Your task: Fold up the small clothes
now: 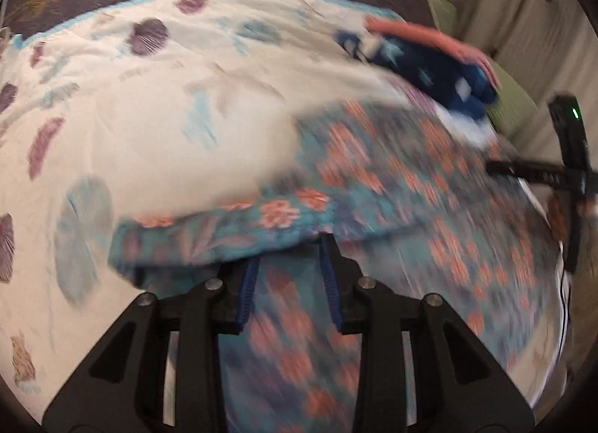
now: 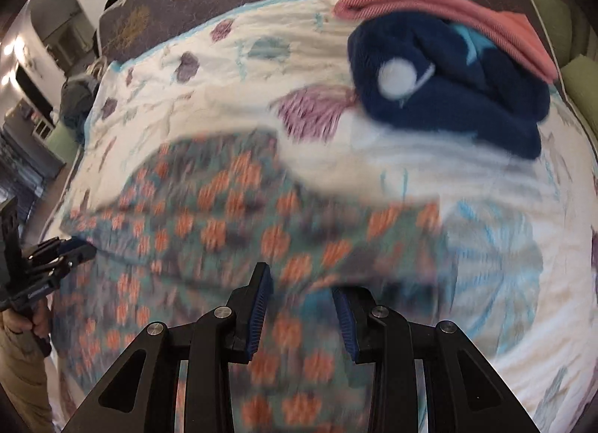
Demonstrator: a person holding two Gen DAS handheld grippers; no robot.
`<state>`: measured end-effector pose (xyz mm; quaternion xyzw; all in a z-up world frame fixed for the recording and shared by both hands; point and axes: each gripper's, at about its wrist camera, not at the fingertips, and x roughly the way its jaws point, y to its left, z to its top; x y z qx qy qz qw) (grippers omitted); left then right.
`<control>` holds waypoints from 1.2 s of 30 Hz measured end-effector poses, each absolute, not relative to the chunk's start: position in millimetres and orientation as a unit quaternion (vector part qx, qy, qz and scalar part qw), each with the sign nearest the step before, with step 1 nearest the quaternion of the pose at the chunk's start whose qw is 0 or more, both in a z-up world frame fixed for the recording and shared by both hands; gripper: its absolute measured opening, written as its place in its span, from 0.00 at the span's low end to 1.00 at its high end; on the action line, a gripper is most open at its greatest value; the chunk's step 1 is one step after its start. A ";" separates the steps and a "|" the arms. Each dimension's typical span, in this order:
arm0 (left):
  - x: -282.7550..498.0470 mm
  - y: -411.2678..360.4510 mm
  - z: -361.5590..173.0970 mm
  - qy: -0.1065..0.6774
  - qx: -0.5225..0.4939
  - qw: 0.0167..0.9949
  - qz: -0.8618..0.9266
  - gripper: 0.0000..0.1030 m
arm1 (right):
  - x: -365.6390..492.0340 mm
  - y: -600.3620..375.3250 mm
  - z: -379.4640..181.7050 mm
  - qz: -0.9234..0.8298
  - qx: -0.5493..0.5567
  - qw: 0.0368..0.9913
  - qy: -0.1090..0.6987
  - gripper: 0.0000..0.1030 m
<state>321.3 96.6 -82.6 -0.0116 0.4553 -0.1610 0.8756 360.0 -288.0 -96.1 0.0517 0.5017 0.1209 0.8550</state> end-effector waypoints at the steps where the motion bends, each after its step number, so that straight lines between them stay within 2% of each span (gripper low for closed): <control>1: 330.5 100.8 -78.7 0.447 -0.019 0.881 -0.154 0.36 | 369.8 -291.0 -94.4 0.115 0.059 0.860 0.494 0.34; 6: 356.8 131.1 -58.5 0.400 -0.077 0.907 -0.106 0.39 | 417.4 -337.4 -85.9 0.046 0.149 0.876 0.456 0.34; 8: 354.0 142.5 -55.8 0.391 -0.097 0.909 -0.103 0.41 | 423.1 -348.9 -87.9 0.024 0.159 0.876 0.455 0.34; 10: 345.2 151.4 -56.1 0.389 -0.098 0.911 -0.096 0.48 | 419.9 -353.3 -90.5 0.030 0.167 0.872 0.459 0.34; 12: 333.2 159.7 -57.8 0.392 -0.099 0.910 -0.091 0.49 | 410.9 -357.3 -92.1 0.035 0.163 0.870 0.464 0.34; 18: 259.3 185.6 -67.6 0.416 -0.124 0.896 -0.096 0.50 | 353.3 -369.2 -84.9 0.058 0.159 0.871 0.462 0.34; 20: 231.2 185.9 -67.4 0.416 -0.126 0.895 -0.103 0.56 | 319.9 -373.2 -82.4 0.065 0.159 0.870 0.461 0.34; 22: 197.6 186.2 -67.5 0.407 -0.139 0.897 -0.105 0.67 | 292.0 -380.1 -81.4 0.069 0.170 0.866 0.465 0.37; 23: 180.8 185.8 -68.7 0.404 -0.148 0.896 -0.107 0.68 | 274.1 -383.2 -82.1 0.074 0.185 0.861 0.467 0.39; 27: 141.3 182.6 -79.0 0.421 -0.177 0.883 -0.108 0.69 | 211.8 -389.7 -82.2 0.087 0.218 0.854 0.464 0.44; 29: 127.6 178.4 -84.4 0.430 -0.187 0.876 -0.116 0.69 | 185.9 -389.7 -82.9 0.092 0.228 0.854 0.458 0.50; 36: 104.0 161.0 -94.5 0.445 -0.200 0.863 -0.130 0.69 | 158.0 -380.0 -115.3 0.131 0.312 0.811 0.478 0.50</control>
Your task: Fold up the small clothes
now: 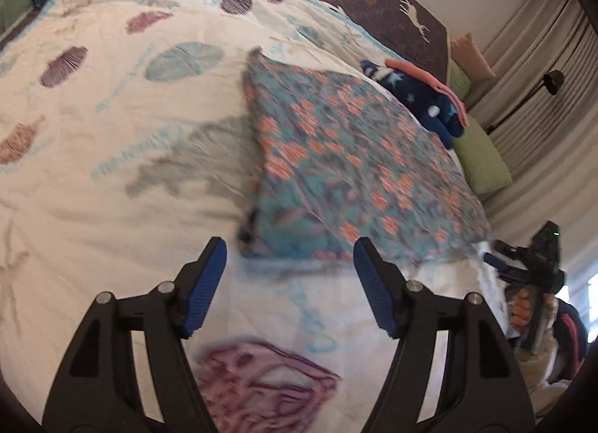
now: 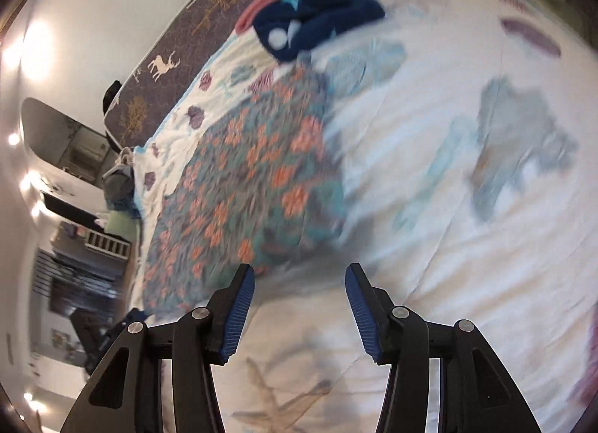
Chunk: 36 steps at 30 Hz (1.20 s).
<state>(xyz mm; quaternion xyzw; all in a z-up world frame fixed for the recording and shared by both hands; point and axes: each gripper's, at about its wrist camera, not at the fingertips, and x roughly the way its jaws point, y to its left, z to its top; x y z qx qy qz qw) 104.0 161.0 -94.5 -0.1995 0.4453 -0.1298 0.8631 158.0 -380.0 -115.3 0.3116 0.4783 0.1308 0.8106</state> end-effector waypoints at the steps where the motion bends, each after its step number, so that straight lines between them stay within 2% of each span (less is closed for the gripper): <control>1: 103.3 158.7 -95.3 0.445 -0.205 0.861 -0.137 0.69 | 158.4 -376.7 -118.8 0.135 0.321 0.807 0.477 0.50; 5: 111.1 162.5 -107.4 0.446 -0.269 0.839 -0.160 0.69 | 170.3 -374.2 -130.2 0.120 0.388 0.794 0.453 0.58; 8: 119.5 167.9 -113.6 0.445 -0.310 0.827 -0.150 0.69 | 188.1 -377.9 -143.4 0.113 0.455 0.764 0.443 0.58; 10: 119.6 167.4 -104.6 0.435 -0.299 0.839 -0.134 0.69 | 195.3 -379.1 -146.8 0.099 0.476 0.750 0.448 0.58; 16: 107.9 160.6 -75.9 0.402 -0.222 0.872 -0.170 0.69 | 179.6 -389.6 -96.1 0.112 0.323 0.854 0.393 0.59; 19: 109.3 152.4 -73.0 0.406 -0.194 0.872 -0.192 0.69 | 176.4 -380.5 -80.8 0.188 0.205 0.879 0.386 0.65; 23: 113.2 147.8 -79.7 0.422 -0.182 0.870 -0.176 0.69 | 175.4 -353.5 -85.9 0.236 0.031 0.887 0.395 0.66; 30: 111.7 147.6 -85.7 0.448 -0.152 0.869 -0.148 0.69 | 185.0 -375.2 -102.8 0.238 0.003 0.889 0.391 0.66; 33: 116.3 143.7 -90.9 0.459 -0.146 0.864 -0.148 0.69 | 189.0 -376.4 -115.2 0.277 0.017 0.871 0.406 0.66; 36: 122.1 138.4 -92.5 0.460 -0.157 0.862 -0.144 0.69 | 189.4 -361.0 -106.8 0.343 0.021 0.856 0.387 0.66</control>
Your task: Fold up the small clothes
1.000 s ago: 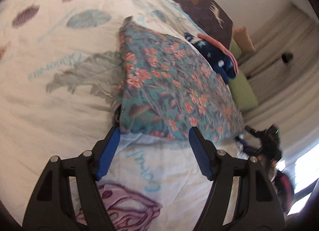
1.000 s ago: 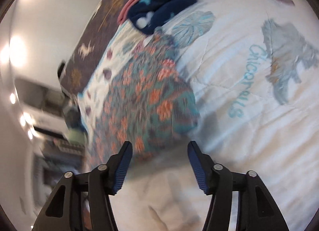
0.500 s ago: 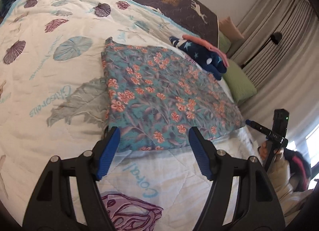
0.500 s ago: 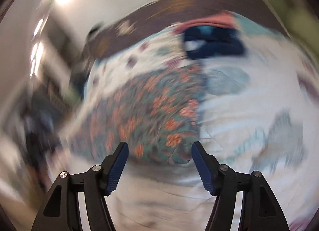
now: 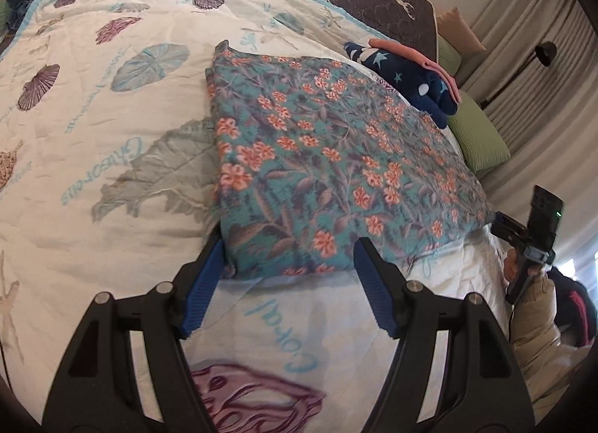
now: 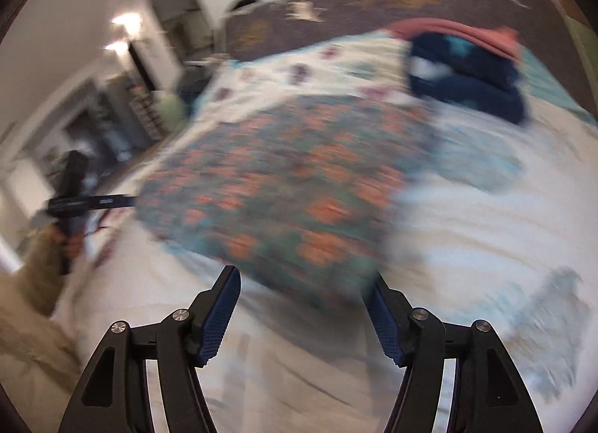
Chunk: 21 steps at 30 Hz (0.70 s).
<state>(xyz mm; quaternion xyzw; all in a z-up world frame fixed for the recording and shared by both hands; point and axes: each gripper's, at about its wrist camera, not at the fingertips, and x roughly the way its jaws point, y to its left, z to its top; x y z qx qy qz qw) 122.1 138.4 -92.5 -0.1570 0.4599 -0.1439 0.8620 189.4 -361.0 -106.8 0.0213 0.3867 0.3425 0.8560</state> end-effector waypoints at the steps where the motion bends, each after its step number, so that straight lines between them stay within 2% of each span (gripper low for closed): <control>1: 124.1 136.0 -91.3 0.460 -0.158 0.862 -0.141 0.69 | 187.5 -353.5 -99.2 0.352 0.007 0.860 0.370 0.66; 5: 124.9 132.1 -84.6 0.457 -0.149 0.867 -0.131 0.69 | 181.0 -333.7 -72.2 0.379 -0.051 0.866 0.323 0.66; 14: 123.8 130.8 -83.2 0.460 -0.148 0.868 -0.115 0.69 | 191.7 -337.1 -58.7 0.394 -0.062 0.862 0.314 0.66; 21: 126.9 128.0 -84.4 0.462 -0.149 0.867 -0.113 0.69 | 207.5 -322.0 -77.4 0.411 -0.061 0.834 0.362 0.66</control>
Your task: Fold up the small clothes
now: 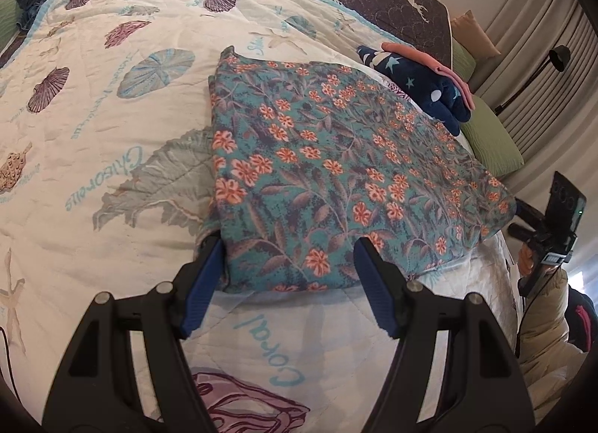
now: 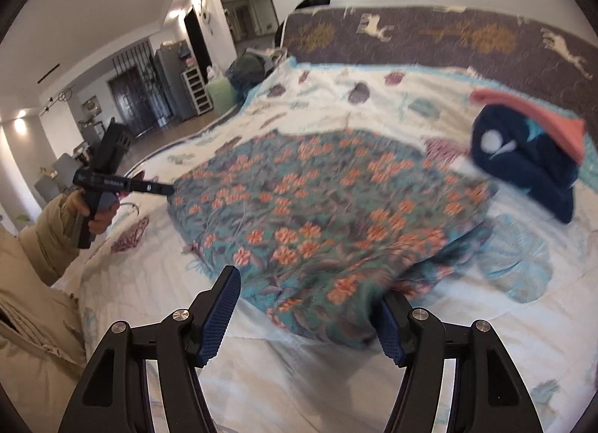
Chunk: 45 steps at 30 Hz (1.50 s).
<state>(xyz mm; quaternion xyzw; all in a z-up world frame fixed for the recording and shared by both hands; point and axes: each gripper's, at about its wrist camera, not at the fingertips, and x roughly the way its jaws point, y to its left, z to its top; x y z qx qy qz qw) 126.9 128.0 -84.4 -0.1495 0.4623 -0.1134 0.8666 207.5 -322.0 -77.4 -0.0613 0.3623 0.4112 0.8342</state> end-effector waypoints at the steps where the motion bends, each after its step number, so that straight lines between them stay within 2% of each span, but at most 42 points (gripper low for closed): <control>1: 126.7 128.0 -84.6 0.462 -0.148 0.867 -0.114 0.69 | 209.1 -318.4 -82.9 0.413 -0.066 0.830 0.370 0.66; 3: 125.3 129.3 -84.8 0.463 -0.149 0.866 -0.115 0.69 | 211.8 -316.2 -93.4 0.408 -0.074 0.825 0.385 0.66; 6: 122.2 132.3 -83.8 0.462 -0.148 0.867 -0.115 0.69 | 214.1 -327.6 -107.2 0.413 -0.039 0.804 0.426 0.57; 11: 118.2 147.5 -86.3 0.461 -0.155 0.867 -0.104 0.69 | 184.5 -347.0 -121.5 0.446 -0.022 0.750 0.488 0.57; 19: 105.1 157.5 -88.5 0.458 -0.157 0.867 -0.118 0.69 | 168.5 -372.4 -101.0 0.362 -0.054 0.787 0.497 0.57; 24: 96.7 154.8 -92.9 0.461 -0.155 0.863 -0.137 0.69 | 159.2 -408.5 -88.1 0.336 0.056 0.810 0.478 0.57; 29: 93.8 151.8 -98.9 0.460 -0.178 0.854 -0.166 0.69 | 135.9 -411.0 -107.4 0.343 0.178 0.800 0.460 0.57; 30: 95.0 149.9 -100.4 0.459 -0.183 0.851 -0.175 0.67 | 133.2 -407.9 -115.8 0.339 0.202 0.795 0.461 0.57; 31: 96.4 147.5 -101.6 0.459 -0.186 0.850 -0.181 0.60 | 132.0 -405.1 -121.1 0.336 0.218 0.789 0.465 0.57; 33: 101.9 143.2 -103.8 0.460 -0.184 0.850 -0.180 0.56 | 133.1 -397.1 -137.1 0.329 0.255 0.778 0.470 0.57; 38: 106.2 148.1 -101.6 0.452 -0.177 0.858 -0.166 0.55 | 146.6 -389.9 -142.5 0.313 0.315 0.771 0.457 0.57; 45: 113.1 166.5 -107.2 0.448 -0.147 0.869 -0.151 0.57 | 159.6 -386.4 -145.3 0.283 0.327 0.771 0.468 0.57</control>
